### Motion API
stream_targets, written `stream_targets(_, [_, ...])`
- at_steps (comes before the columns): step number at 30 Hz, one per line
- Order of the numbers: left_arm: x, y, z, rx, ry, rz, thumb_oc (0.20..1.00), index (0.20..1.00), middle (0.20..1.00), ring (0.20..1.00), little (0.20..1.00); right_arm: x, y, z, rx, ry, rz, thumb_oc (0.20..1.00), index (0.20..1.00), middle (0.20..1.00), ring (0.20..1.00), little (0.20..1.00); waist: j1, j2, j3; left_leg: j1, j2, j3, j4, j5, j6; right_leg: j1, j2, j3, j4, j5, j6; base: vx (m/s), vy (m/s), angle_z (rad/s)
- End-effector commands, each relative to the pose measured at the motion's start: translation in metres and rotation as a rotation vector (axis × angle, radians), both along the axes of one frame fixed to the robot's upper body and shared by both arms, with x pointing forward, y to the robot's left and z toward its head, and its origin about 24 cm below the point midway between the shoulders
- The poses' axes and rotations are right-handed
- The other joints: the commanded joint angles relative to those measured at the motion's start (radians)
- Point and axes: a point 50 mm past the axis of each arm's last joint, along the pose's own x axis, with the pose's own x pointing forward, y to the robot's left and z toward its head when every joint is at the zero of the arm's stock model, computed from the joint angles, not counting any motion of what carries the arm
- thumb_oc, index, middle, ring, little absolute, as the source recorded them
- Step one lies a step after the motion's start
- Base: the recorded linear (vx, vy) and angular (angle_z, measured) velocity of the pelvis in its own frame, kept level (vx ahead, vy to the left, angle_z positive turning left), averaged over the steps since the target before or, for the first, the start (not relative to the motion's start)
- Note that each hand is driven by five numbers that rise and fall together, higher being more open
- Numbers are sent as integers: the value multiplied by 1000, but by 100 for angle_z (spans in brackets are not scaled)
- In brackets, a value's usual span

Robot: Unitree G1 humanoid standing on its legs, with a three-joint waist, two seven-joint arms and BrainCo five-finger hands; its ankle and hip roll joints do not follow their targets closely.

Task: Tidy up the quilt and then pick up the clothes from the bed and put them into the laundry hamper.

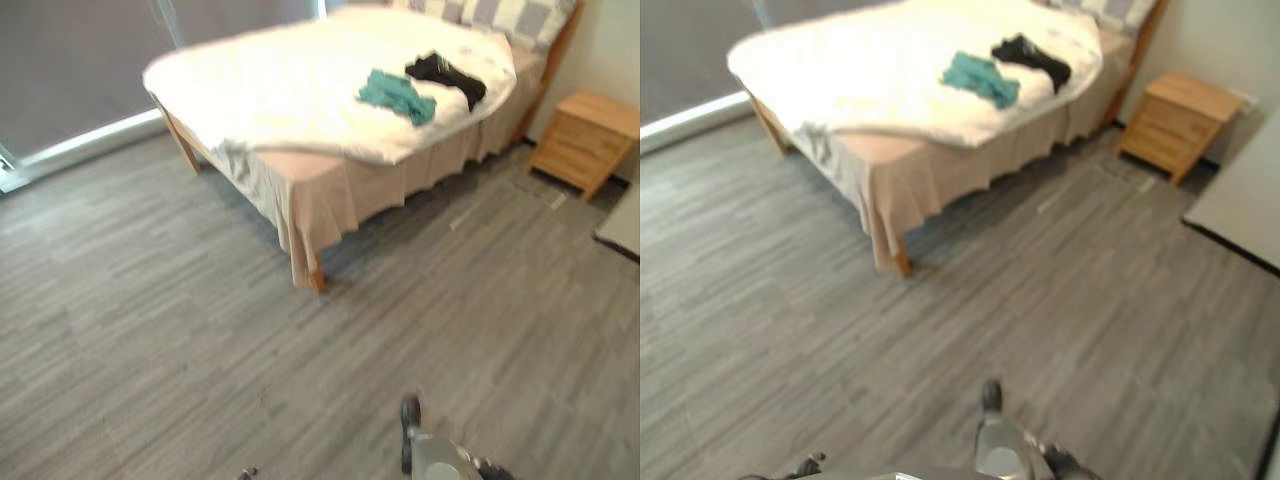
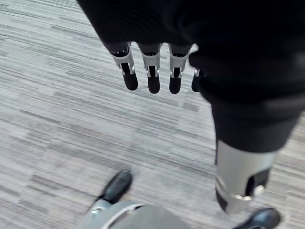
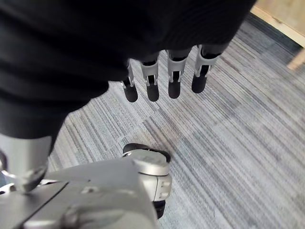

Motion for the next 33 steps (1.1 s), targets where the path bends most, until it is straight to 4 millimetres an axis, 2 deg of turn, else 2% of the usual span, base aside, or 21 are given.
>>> stream_targets(1, [49,16,15,57,-147,-54,1000,1000,1000,1000,1000,12,-2,3,-56,6,190,1000,1000,1000,1000,1000,38,-45,73,-134,-65,-114,454,297,-42,129,4,-26,-198,2,82,276,-312,-3])
stream_targets(2, [57,19,19,67,-180,-43,1000,1000,1000,1000,1000,18,-3,5,-68,-13,209,1000,1000,1000,1000,1000,55,-70,88,-189,-74,-119,571,320,-33,172,4,-26,-208,-17,58,566,-446,-8])
stream_targets(3, [64,17,21,61,-216,-5,1000,1000,1000,1000,1000,28,-3,7,-76,-35,239,1000,1000,1000,1000,1000,100,-112,116,-291,-130,-122,698,244,-2,243,4,11,-223,-60,41,426,-285,-26])
stream_targets(4, [64,18,21,62,-216,-5,1000,1000,1000,1000,1000,28,-2,7,-75,-36,239,1000,1000,1000,1000,1000,99,-116,115,-293,-135,-122,697,247,0,241,-1,11,-223,-58,42,477,-176,-40])
stream_targets(6, [66,16,21,58,-229,11,1000,1000,1000,1000,1000,35,1,8,-76,-46,271,1000,1000,1000,1000,1000,153,-138,130,-421,-189,-103,713,173,15,309,7,62,-226,-98,43,452,-56,-76])
stream_targets(8, [62,13,20,47,-226,29,1000,1000,1000,1000,1000,40,4,9,-71,-66,277,1000,1000,1000,1000,1000,192,-140,121,-494,-191,-68,549,174,28,362,18,93,-226,-149,55,698,58,-87])
stream_targets(9, [57,11,18,39,-216,40,1000,1000,1000,1000,1000,49,7,11,-63,-97,278,1000,1000,1000,1000,1000,215,-109,97,-524,-149,16,244,187,49,419,47,90,-226,-206,72,867,141,-53])
stream_targets(10, [55,11,17,39,-205,40,1000,1000,1000,1000,1000,51,10,11,-59,-109,281,1000,1000,1000,1000,1000,225,-103,90,-518,-134,86,120,228,41,458,58,83,-226,-239,76,674,127,-48])
stream_targets(14, [41,15,13,47,-148,39,1000,1000,1000,1000,1000,53,18,10,-45,-116,323,1000,1000,1000,1000,1000,229,-107,70,-426,-149,207,-9,232,78,482,80,46,-151,-251,79,359,37,5])
stream_targets(15, [40,17,13,51,-148,35,1000,1000,1000,1000,1000,54,21,10,-39,-114,345,1000,1000,1000,1000,1000,238,-119,69,-405,-178,184,-23,227,95,464,74,53,-51,-238,100,353,70,-4])
stream_targets(16, [41,18,13,50,-143,30,1000,1000,1000,1000,1000,56,25,10,-34,-122,364,1000,1000,1000,1000,1000,226,-121,74,-367,-197,178,-48,208,112,401,47,25,88,-194,151,413,84,-8])
stream_targets(17, [40,21,14,66,-136,26,1000,1000,1000,1000,1000,58,29,10,-26,-117,385,1000,1000,1000,1000,1000,205,-117,83,-290,-208,179,-80,185,134,312,-6,15,262,-71,221,312,67,-5])
stream_targets(19, [43,24,15,73,-145,31,1000,1000,1000,1000,1000,62,33,11,-20,-134,383,1000,1000,1000,1000,1000,196,-98,87,-260,-187,175,-102,182,135,244,-20,11,358,-22,221,308,42,14])
stream_targets(20, [48,27,18,82,-166,46,1000,1000,1000,1000,1000,62,34,11,-22,-138,379,1000,1000,1000,1000,1000,192,-83,87,-227,-173,160,-119,169,135,189,-81,-38,390,-12,215,319,30,48])
stream_targets(21, [48,28,18,82,-166,46,1000,1000,1000,1000,1000,62,35,11,-22,-138,379,1000,1000,1000,1000,1000,187,-86,88,-227,-177,155,-119,168,135,190,-87,-42,397,-18,215,317,-24,66])
stream_targets(23, [54,28,20,77,-191,52,1000,1000,1000,1000,1000,60,33,10,-28,-132,373,1000,1000,1000,1000,1000,182,-92,84,-210,-180,128,-119,151,127,174,-119,-61,301,-46,190,330,-134,84])
stream_targets(24, [55,28,20,73,-196,48,1000,1000,1000,1000,1000,58,33,9,-30,-120,371,1000,1000,1000,1000,1000,170,-101,78,-191,-187,93,-119,130,114,175,-104,-32,164,-78,173,336,-156,60])
stream_targets(25, [55,28,20,72,-196,48,1000,1000,1000,1000,1000,58,33,9,-30,-120,371,1000,1000,1000,1000,1000,169,-101,79,-190,-187,92,-119,130,114,177,-103,-33,162,-77,173,360,-193,41])
stream_targets(28, [58,27,21,76,-208,28,1000,1000,1000,1000,1000,54,31,8,-31,-107,360,1000,1000,1000,1000,1000,138,-122,70,-163,-194,24,-119,85,92,174,-82,132,-109,-65,180,344,-190,74])
stream_targets(31, [57,29,21,85,-198,16,1000,1000,1000,1000,1000,51,34,7,-13,-102,354,1000,1000,1000,1000,1000,100,-128,64,-129,-176,-44,-119,44,69,113,-94,333,-189,-11,216,378,-208,117])
stream_targets(33, [56,29,20,90,-185,6,1000,1000,1000,1000,1000,46,35,5,-2,-93,349,1000,1000,1000,1000,1000,87,-133,64,-104,-160,-80,-119,25,58,113,-86,370,-208,0,221,286,-220,110])
